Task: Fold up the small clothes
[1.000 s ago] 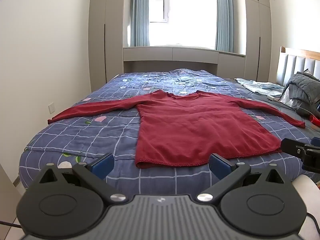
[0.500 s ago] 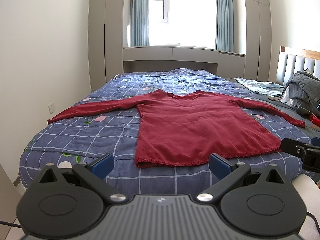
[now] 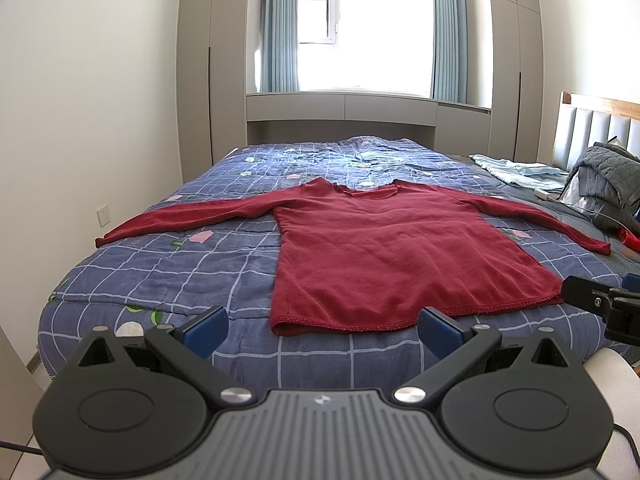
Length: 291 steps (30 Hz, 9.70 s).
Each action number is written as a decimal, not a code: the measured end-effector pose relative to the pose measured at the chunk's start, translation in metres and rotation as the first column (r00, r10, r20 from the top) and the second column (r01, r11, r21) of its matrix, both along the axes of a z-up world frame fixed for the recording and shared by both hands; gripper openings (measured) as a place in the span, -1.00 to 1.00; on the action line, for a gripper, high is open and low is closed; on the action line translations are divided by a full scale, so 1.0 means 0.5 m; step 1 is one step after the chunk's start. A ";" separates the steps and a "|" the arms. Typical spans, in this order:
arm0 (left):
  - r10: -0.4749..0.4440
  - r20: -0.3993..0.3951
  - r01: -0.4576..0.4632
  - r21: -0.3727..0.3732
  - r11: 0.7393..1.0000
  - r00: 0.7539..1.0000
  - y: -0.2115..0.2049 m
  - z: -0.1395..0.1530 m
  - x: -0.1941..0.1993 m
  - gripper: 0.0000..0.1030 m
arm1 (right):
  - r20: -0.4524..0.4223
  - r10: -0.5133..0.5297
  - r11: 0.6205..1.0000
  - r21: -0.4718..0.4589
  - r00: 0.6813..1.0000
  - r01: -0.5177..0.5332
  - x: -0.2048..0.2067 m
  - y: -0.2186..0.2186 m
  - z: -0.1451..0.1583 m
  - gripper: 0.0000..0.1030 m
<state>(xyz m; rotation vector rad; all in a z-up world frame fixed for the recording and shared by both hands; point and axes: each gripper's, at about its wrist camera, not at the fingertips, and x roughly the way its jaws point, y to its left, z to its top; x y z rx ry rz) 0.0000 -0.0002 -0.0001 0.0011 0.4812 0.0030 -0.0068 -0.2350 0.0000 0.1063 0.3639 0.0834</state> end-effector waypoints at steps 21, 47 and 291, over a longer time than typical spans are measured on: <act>0.000 -0.001 0.000 0.001 1.000 1.000 0.000 0.000 0.000 0.99 | -0.001 0.000 1.000 0.000 1.000 0.000 0.001 -0.001 0.000 0.99; 0.000 -0.009 0.000 0.000 1.000 1.000 0.000 -0.003 0.000 0.99 | -0.002 0.000 1.000 0.001 1.000 0.000 0.000 0.001 0.000 0.99; 0.577 -0.224 -0.616 -0.193 0.764 0.785 0.475 -0.132 0.669 0.99 | -0.181 0.124 0.943 -0.284 0.976 -0.172 0.662 0.015 -0.087 0.99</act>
